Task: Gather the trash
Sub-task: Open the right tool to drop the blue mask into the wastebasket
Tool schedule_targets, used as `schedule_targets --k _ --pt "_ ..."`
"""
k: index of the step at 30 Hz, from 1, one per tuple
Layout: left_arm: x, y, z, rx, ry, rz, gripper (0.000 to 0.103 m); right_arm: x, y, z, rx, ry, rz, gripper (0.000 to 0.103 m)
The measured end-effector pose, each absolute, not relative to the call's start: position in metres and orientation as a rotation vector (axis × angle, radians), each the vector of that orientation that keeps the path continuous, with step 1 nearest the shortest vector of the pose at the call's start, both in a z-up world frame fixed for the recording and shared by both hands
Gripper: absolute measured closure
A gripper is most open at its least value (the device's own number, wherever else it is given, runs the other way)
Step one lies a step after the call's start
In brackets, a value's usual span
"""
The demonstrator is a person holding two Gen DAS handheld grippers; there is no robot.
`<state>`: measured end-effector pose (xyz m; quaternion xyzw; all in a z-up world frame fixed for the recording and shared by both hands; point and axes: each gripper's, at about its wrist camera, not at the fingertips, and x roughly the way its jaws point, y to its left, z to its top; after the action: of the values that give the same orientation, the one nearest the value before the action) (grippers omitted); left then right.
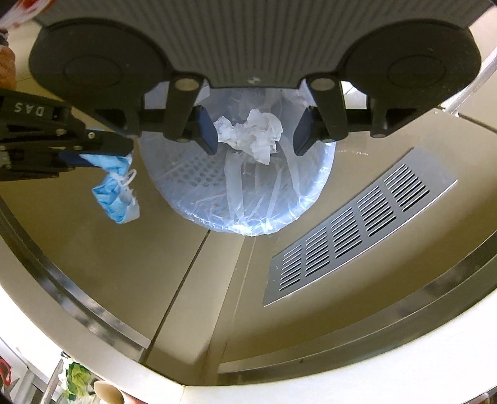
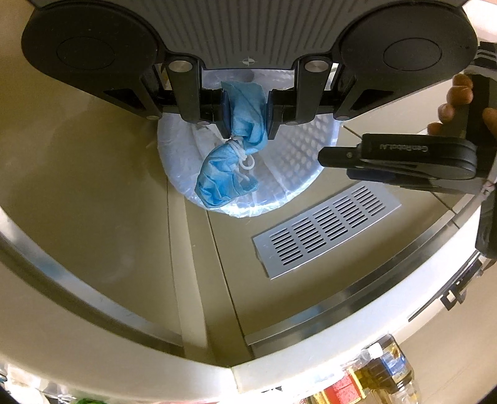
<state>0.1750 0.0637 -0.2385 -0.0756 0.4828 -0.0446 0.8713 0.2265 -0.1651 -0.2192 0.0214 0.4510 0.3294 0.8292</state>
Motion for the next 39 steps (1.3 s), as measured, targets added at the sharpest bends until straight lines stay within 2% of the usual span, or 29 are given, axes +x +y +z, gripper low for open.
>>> schedule_targets --k 11,12,13,15,25,39 --pt "0.174 0.068 -0.249 -0.174 1.03 -0.067 0.057 0.234 -0.141 -0.257 0.004 0.974 0.709 0.08" --pt "0.174 0.068 -0.251 -0.171 1.032 -0.064 0.057 0.236 -0.139 -0.263 0.008 0.978 0.709 0.076" --pt "0.175 0.068 -0.252 -0.171 1.035 -0.063 0.057 0.238 -0.138 -0.267 0.012 0.985 0.705 0.065" --pt "0.175 0.068 -0.255 -0.174 1.038 -0.058 0.057 0.24 -0.134 -0.276 0.007 0.983 0.693 0.051" --pt "0.168 0.069 -0.257 -0.184 1.056 -0.059 0.057 0.236 -0.14 -0.276 -0.017 1.02 0.692 0.049" --pt "0.147 0.066 -0.215 -0.183 1.038 -0.086 0.057 0.209 -0.156 -0.216 0.021 0.994 0.68 0.045"
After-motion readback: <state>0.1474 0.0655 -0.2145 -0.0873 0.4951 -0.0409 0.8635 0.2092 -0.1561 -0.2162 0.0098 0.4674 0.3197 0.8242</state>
